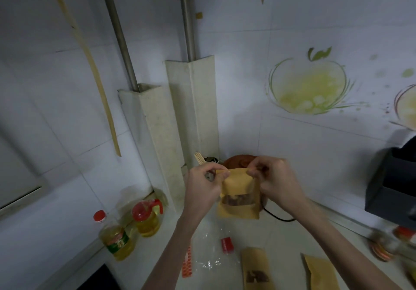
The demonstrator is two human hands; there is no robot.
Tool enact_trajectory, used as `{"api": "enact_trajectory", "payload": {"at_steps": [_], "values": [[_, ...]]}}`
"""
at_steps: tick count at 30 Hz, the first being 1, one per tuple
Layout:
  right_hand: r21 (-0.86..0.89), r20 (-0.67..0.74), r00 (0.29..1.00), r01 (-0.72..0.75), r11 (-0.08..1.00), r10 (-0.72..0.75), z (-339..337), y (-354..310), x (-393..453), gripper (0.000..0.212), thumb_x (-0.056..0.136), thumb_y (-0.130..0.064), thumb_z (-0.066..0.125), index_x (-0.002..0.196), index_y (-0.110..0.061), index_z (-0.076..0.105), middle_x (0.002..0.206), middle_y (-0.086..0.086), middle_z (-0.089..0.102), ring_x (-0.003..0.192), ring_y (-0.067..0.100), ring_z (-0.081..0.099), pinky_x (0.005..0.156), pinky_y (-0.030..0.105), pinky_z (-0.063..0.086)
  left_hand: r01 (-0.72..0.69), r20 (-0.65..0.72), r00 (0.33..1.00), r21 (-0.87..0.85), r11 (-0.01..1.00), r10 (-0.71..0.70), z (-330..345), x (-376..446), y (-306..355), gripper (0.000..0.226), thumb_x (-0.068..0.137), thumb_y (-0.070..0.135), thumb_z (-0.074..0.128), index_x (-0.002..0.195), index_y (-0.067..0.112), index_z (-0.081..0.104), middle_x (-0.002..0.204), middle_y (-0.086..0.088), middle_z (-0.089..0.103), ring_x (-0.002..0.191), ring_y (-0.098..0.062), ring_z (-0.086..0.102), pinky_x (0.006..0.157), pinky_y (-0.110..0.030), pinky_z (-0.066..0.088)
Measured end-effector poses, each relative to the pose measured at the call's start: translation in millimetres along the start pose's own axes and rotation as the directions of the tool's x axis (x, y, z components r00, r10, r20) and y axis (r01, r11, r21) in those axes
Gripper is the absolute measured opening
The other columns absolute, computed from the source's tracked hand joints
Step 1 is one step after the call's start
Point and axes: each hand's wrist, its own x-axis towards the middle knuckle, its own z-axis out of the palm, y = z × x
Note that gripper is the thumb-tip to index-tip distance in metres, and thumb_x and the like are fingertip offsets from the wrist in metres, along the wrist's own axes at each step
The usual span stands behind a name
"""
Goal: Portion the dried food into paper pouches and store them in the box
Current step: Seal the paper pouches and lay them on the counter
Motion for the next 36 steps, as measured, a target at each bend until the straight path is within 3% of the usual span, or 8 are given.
{"api": "enact_trajectory", "payload": {"at_steps": [3,9,13,21,25,30,33,36], "values": [[-0.012,0.014,1.0,0.006,1.0,-0.005,-1,-3,0,0.017,0.074,0.001,0.069,0.067,-0.014,0.066,0.064,-0.01,0.064,0.062,0.003,0.058,0.056,0.007,0.039,-0.003,0.022,1.0,0.014,1.0,0.003,-3,0,-2,0.027,0.077,0.017,0.079,0.07,0.041,0.069,0.074,0.031,0.067,0.077,0.007,0.063,0.07,-0.002,0.042],[-0.051,0.082,0.997,-0.006,0.999,0.01,9,-4,-7,0.026,0.072,0.005,0.064,0.065,-0.02,0.06,0.06,-0.013,0.056,0.061,-0.008,0.055,0.049,0.005,0.033,-0.034,0.068,0.997,0.065,0.997,0.03,-5,-9,-11,0.028,0.078,0.016,0.078,0.074,0.041,0.067,0.076,0.038,0.063,0.081,0.01,0.061,0.072,0.001,0.039],[-0.073,0.083,0.996,-0.023,0.997,0.029,11,-2,-11,0.027,0.073,0.003,0.066,0.065,-0.022,0.059,0.057,-0.019,0.052,0.064,-0.014,0.053,0.049,0.004,0.033,-0.125,0.147,0.984,0.138,0.983,0.104,-5,-9,-10,0.011,0.08,0.02,0.075,0.08,0.031,0.073,0.076,0.034,0.063,0.083,0.009,0.061,0.07,-0.009,0.046],[-0.161,0.209,0.975,0.108,0.981,-0.073,13,-2,-17,0.015,0.075,0.002,0.065,0.074,-0.014,0.066,0.075,-0.009,0.06,0.071,0.005,0.052,0.06,0.007,0.033,-0.084,0.203,0.978,0.205,0.975,0.042,2,-16,-10,0.006,0.08,0.028,0.077,0.079,0.032,0.072,0.076,0.024,0.065,0.077,0.003,0.061,0.066,-0.025,0.054],[-0.21,0.265,0.962,0.121,0.97,-0.062,14,0,-18,0.008,0.081,-0.007,0.066,0.08,-0.014,0.07,0.08,-0.005,0.064,0.077,0.01,0.058,0.064,0.017,0.038,-0.152,0.272,0.96,0.325,0.933,0.061,5,-15,-2,0.004,0.084,0.031,0.072,0.082,0.032,0.069,0.079,0.023,0.061,0.077,0.001,0.057,0.063,-0.026,0.051],[-0.31,0.384,0.923,0.164,0.936,-0.035,15,1,-18,0.029,0.065,0.007,0.05,0.082,-0.012,0.063,0.08,-0.003,0.057,0.077,0.02,0.056,0.063,0.034,0.044,-0.255,0.346,0.931,0.396,0.882,0.113,10,-16,3,0.004,0.085,0.028,0.066,0.087,0.03,0.068,0.084,0.018,0.061,0.083,-0.003,0.054,0.064,-0.022,0.038],[-0.313,0.402,0.914,0.189,0.931,-0.05,16,4,-20,0.026,0.063,0.006,0.049,0.077,-0.015,0.057,0.076,-0.005,0.05,0.073,0.019,0.053,0.059,0.032,0.041,-0.281,0.361,0.923,0.397,0.874,0.133,11,-19,2,0.003,0.085,0.027,0.065,0.088,0.028,0.066,0.087,0.015,0.064,0.085,-0.005,0.054,0.065,-0.024,0.041],[-0.287,0.449,0.889,0.238,0.928,-0.09,15,8,-21,0.024,0.062,0.002,0.049,0.072,-0.02,0.048,0.073,-0.006,0.048,0.069,0.018,0.051,0.055,0.027,0.035,-0.289,0.352,0.924,0.389,0.875,0.149,12,-23,-2,0.004,0.084,0.023,0.068,0.082,0.027,0.066,0.077,0.018,0.056,0.08,-0.003,0.051,0.063,-0.023,0.043]]}}
